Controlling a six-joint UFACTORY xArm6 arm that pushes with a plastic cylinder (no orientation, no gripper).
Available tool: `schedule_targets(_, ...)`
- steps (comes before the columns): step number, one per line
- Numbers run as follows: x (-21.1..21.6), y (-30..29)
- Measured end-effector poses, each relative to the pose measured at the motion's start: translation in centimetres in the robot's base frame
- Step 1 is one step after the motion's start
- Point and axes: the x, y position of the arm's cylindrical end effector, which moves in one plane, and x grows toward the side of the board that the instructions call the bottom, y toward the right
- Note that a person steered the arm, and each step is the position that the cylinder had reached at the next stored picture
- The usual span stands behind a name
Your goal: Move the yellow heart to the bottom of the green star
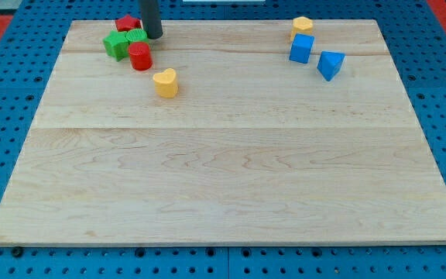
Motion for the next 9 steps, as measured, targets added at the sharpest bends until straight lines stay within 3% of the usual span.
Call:
schedule_targets(2, 0.0, 5.5)
schedule_targets(4, 0.2, 5.5)
schedule_targets(7, 6.5, 8.8)
schedule_targets(9, 11.0, 7.8)
